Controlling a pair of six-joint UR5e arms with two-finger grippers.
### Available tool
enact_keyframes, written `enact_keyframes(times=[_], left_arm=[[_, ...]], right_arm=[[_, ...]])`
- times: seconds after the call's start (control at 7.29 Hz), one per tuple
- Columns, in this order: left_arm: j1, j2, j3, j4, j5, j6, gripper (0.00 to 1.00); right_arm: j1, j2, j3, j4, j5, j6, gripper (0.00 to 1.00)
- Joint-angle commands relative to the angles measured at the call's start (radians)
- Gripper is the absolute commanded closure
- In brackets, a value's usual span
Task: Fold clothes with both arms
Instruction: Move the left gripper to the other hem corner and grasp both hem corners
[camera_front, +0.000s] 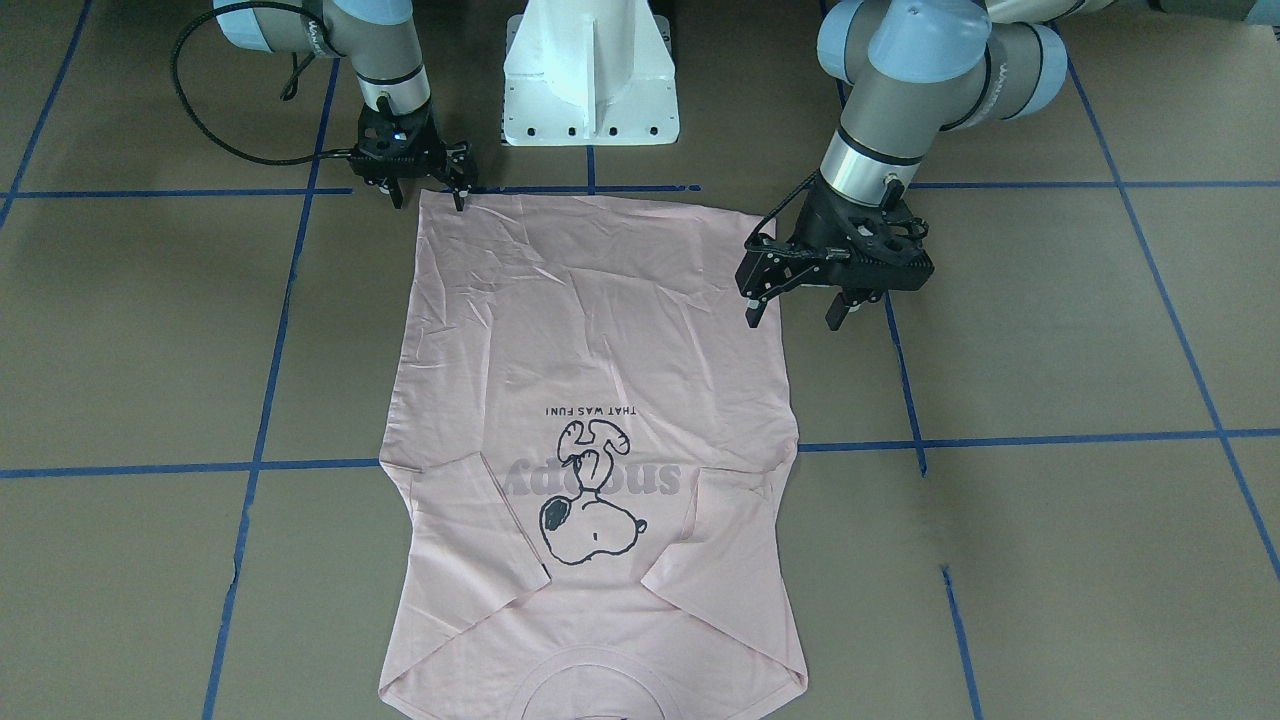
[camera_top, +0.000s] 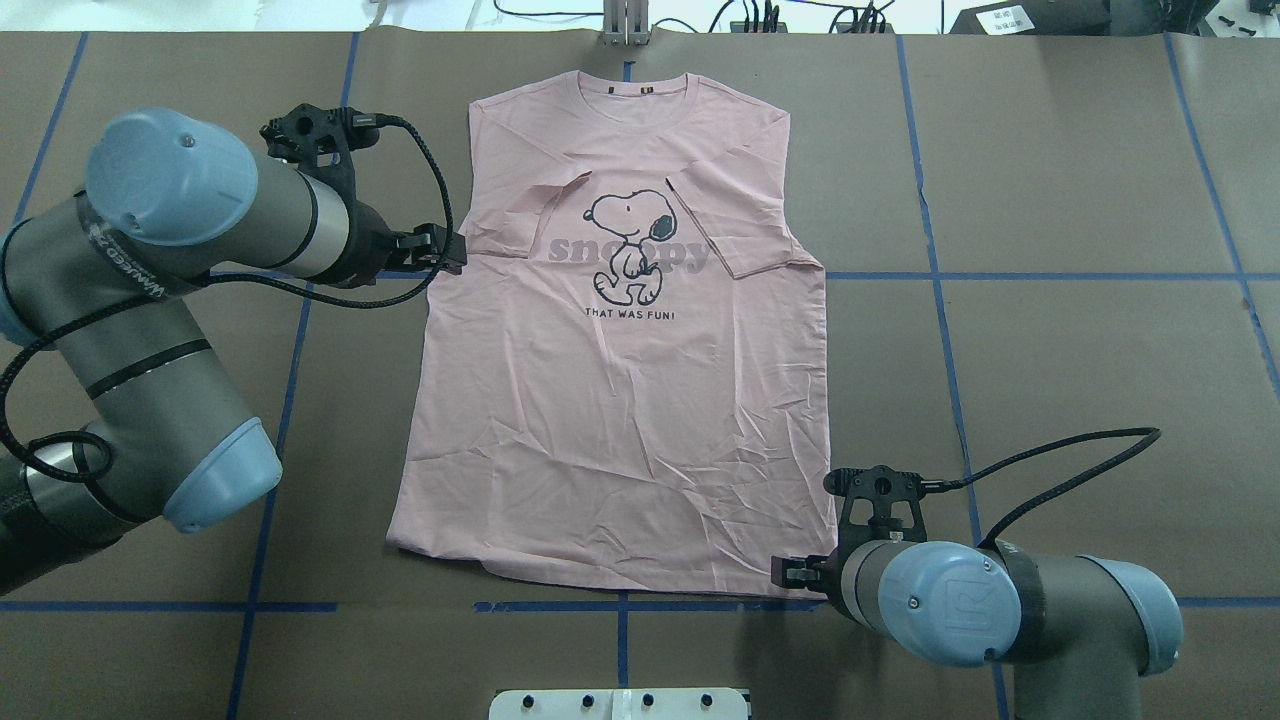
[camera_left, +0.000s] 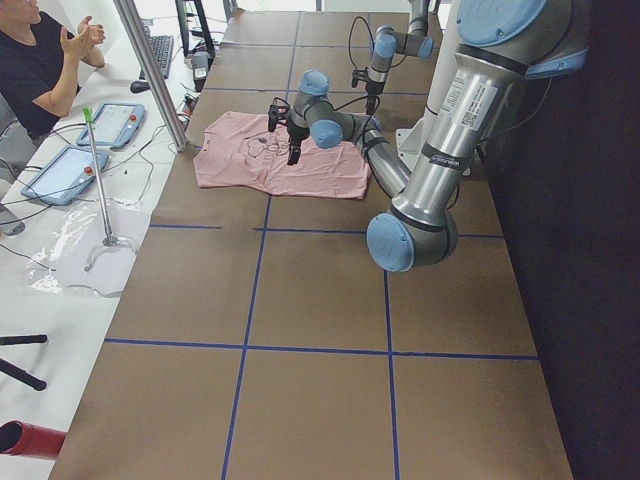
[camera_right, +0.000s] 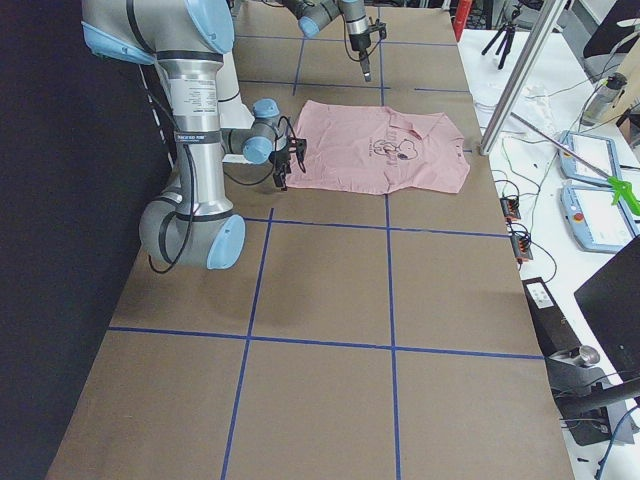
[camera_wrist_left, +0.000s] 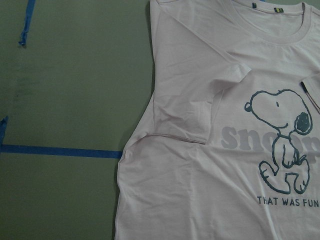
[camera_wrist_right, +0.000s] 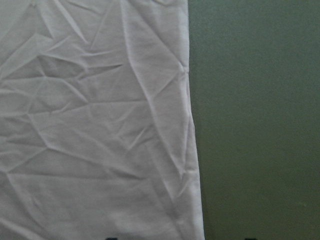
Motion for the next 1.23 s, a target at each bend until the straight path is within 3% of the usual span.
enact_keyframes(times=[0.0,0.14,0.82,1.1], left_arm=[[0.000,0.001,0.000,-0.002,0.000,0.000,0.00],[0.000,-0.001,0.000,-0.002,0.000,0.000,0.00],[0.002,0.001,-0.002,0.002,-0.003,-0.012,0.00],[0.063,0.076,-0.040,0.005,-0.022,-0.229,0.00]], right_arm=[[0.002,0.000,0.001,0.001,0.014,0.000,0.66],[0.005,0.000,0.001,0.001,0.015,-0.002,0.98],[0.030,0.009,0.025,0.003,0.027,0.011,1.00],[0.049,0.007,0.060,0.003,0.037,0.009,1.00]])
